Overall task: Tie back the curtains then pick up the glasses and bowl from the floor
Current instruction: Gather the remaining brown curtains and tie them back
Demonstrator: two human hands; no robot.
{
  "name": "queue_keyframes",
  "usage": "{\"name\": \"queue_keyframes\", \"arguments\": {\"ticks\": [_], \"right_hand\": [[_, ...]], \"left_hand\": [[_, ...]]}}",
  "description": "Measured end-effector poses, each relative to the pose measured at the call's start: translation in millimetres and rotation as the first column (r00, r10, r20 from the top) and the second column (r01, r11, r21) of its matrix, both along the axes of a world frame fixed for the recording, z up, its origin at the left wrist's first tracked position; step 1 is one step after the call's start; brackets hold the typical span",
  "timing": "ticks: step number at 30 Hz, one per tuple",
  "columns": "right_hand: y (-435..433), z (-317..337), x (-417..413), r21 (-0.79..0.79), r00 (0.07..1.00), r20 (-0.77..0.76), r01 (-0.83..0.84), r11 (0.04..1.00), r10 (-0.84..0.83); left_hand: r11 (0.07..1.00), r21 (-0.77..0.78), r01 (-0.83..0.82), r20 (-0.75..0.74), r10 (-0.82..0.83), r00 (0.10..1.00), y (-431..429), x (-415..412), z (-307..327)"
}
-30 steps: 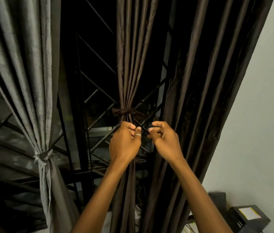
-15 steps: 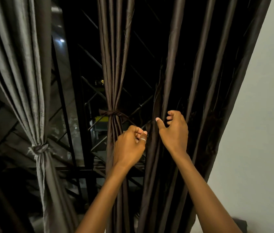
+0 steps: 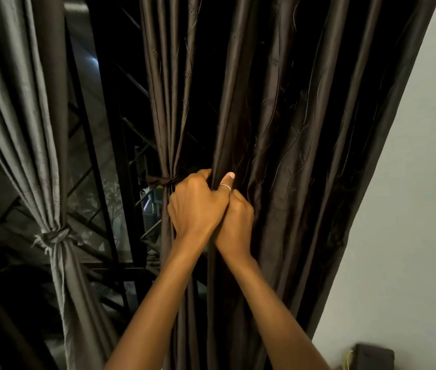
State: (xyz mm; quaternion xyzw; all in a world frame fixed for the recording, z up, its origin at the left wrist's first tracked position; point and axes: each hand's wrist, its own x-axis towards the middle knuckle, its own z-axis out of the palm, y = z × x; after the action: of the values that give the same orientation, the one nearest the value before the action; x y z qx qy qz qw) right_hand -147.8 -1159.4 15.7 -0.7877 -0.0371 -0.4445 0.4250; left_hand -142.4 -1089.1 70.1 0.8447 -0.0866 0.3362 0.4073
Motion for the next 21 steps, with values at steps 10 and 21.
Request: {"name": "queue_keyframes", "arguments": {"ticks": [10, 21], "right_hand": [[3, 0, 9, -0.016, 0.999, -0.03, -0.042, 0.999, 0.041], [-86, 23, -35, 0.121, 0.788, -0.063, 0.616, 0.779, -0.613]], "left_hand": [[0.999, 0.043, 0.007, -0.014, -0.006, 1.0, 18, 11, -9], [0.997, 0.016, 0.079, 0.026, -0.079, 0.996, 53, 24, -10]]}}
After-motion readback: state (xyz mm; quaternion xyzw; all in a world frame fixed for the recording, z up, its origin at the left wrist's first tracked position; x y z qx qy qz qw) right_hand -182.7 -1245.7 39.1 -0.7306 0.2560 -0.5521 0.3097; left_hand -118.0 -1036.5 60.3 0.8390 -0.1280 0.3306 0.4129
